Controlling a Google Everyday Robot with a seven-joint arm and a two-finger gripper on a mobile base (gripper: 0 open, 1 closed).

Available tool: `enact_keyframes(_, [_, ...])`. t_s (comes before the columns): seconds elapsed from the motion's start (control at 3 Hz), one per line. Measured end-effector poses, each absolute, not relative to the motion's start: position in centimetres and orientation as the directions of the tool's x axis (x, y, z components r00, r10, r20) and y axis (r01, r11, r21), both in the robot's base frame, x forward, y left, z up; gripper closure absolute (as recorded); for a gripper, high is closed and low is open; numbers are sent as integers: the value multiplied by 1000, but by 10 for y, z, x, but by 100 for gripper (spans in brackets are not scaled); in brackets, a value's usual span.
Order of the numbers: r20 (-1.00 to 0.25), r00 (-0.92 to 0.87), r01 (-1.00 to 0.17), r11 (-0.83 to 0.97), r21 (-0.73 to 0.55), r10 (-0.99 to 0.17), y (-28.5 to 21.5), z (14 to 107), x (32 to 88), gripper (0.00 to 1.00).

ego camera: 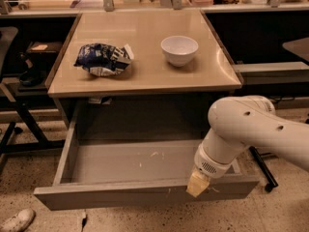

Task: Open top drawer

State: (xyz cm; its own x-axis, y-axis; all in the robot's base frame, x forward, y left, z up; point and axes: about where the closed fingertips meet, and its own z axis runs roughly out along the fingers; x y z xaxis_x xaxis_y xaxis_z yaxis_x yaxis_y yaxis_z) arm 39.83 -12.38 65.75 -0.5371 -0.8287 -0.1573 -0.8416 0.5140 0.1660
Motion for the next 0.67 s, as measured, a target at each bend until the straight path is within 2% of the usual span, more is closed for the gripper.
enact_keyframes(0.67, [-134,-559,-825,532,191,-818,-125,658,380,100])
